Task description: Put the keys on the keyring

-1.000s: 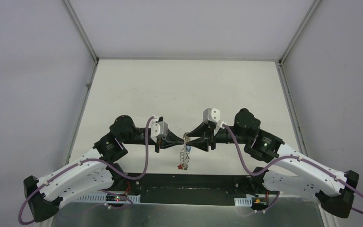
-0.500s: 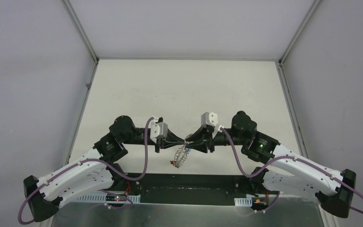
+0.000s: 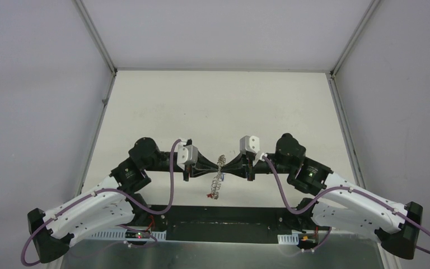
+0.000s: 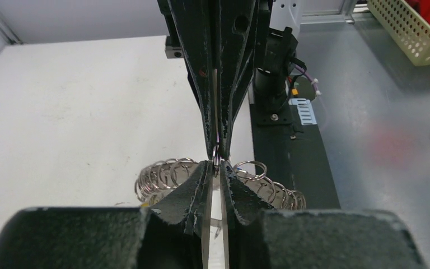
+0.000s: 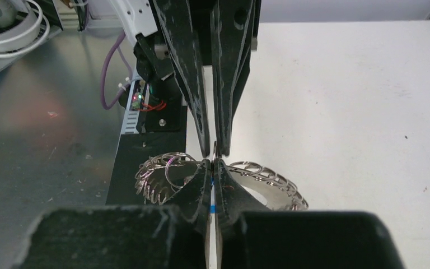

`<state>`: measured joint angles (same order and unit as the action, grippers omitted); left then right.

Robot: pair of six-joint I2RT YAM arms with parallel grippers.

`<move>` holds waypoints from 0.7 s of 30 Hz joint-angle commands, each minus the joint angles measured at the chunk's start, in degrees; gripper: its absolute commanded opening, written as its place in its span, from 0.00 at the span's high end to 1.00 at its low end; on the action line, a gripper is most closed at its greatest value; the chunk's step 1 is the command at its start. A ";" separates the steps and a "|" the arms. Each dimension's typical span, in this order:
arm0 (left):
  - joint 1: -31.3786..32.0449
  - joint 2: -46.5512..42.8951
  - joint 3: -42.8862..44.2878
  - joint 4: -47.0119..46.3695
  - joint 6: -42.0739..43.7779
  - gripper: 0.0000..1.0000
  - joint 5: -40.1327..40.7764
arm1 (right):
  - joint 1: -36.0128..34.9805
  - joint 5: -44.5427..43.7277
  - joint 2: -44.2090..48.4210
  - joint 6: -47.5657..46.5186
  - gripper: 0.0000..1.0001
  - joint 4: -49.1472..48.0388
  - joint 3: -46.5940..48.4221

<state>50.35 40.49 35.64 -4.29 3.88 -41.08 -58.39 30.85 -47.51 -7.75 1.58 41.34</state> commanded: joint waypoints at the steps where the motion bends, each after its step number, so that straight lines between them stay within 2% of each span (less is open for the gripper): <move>1: 0.54 -2.42 0.65 -2.52 1.92 0.83 0.33 | -0.05 -1.02 1.26 -3.93 1.00 5.58 2.56; 4: 0.52 -3.58 1.46 1.08 4.23 0.74 1.58 | -0.02 -1.53 0.29 -5.92 1.00 12.75 6.06; 9: 0.54 -3.23 4.68 10.05 8.76 0.65 2.04 | -0.08 -1.06 -2.83 -10.17 1.00 24.99 13.15; 15: 0.54 -0.38 7.02 13.87 10.44 0.62 2.18 | -0.06 -0.98 -8.09 -13.20 1.00 38.35 21.38; 21: 0.74 3.64 8.57 13.22 9.89 0.62 0.87 | 0.00 -0.80 -12.21 -13.25 1.00 45.61 26.04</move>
<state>50.33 42.26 41.23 9.15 12.84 -39.13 -58.39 29.39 -58.41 -19.51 41.69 63.00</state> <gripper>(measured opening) 0.383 0.009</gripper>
